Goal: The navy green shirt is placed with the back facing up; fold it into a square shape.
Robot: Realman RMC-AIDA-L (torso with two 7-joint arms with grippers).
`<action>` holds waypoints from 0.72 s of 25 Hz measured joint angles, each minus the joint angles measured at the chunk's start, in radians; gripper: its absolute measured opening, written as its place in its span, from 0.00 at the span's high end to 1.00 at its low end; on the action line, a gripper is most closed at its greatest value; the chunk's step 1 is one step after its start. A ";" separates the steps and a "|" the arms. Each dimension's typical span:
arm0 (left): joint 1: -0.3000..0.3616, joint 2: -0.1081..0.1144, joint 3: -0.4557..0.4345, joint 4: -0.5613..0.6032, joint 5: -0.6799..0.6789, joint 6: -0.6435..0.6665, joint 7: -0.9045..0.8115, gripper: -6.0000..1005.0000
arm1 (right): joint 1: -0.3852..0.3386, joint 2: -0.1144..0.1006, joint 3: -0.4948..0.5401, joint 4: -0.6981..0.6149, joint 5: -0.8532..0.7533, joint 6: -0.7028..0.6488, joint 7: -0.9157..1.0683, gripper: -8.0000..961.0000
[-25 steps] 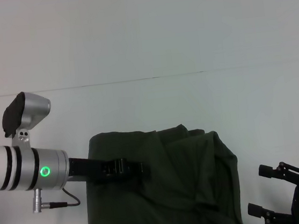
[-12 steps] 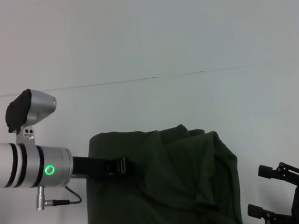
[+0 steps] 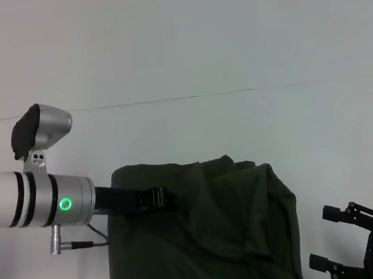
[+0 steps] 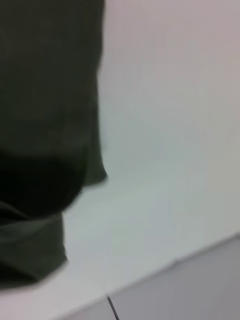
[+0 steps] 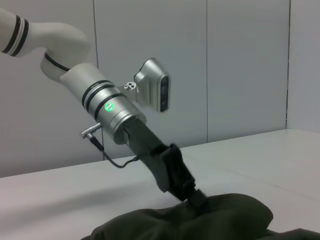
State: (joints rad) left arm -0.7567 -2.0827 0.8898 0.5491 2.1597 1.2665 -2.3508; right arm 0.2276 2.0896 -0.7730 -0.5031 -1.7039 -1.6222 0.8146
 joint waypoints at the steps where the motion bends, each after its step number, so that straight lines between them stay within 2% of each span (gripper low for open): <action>1: -0.001 0.000 -0.009 0.000 -0.020 0.012 0.003 0.96 | 0.000 0.000 0.000 0.000 0.000 0.000 0.000 0.12; 6: -0.015 -0.004 -0.019 -0.005 -0.100 0.038 -0.001 0.96 | 0.000 0.000 0.000 0.000 0.000 -0.006 0.000 0.12; 14: -0.028 -0.053 -0.022 -0.012 -0.185 -0.018 0.004 0.96 | 0.000 -0.001 0.000 0.000 0.000 -0.007 0.000 0.12; 17: -0.029 -0.074 -0.023 -0.039 -0.263 -0.064 0.026 0.96 | -0.001 -0.001 0.000 0.000 0.001 -0.007 -0.002 0.12; 18: -0.029 -0.074 -0.023 -0.039 -0.263 -0.064 0.026 0.96 | -0.002 0.000 0.000 0.000 0.001 -0.007 -0.004 0.12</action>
State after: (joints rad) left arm -0.7852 -2.1569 0.8666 0.5104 1.8971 1.2025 -2.3251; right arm 0.2260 2.0892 -0.7730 -0.5028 -1.7028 -1.6291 0.8111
